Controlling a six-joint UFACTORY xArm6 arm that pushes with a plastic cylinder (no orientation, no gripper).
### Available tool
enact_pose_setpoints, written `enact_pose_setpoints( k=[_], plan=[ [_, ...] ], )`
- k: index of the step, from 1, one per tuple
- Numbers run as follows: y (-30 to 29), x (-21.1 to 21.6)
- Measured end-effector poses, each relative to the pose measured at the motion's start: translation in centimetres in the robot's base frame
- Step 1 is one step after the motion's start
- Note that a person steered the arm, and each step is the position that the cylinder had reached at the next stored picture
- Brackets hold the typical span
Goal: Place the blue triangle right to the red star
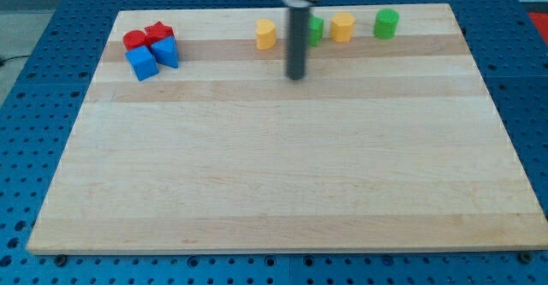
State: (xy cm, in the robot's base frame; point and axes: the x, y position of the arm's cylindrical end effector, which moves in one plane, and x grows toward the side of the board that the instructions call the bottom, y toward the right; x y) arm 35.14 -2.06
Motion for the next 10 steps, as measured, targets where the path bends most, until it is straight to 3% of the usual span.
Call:
enact_pose_setpoints(
  k=[2, 5, 8, 10],
  plan=[
    [-9.6, -0.6],
    [-11.2, -0.9],
    [-18.5, -0.9],
    [-18.5, -3.5]
  ],
)
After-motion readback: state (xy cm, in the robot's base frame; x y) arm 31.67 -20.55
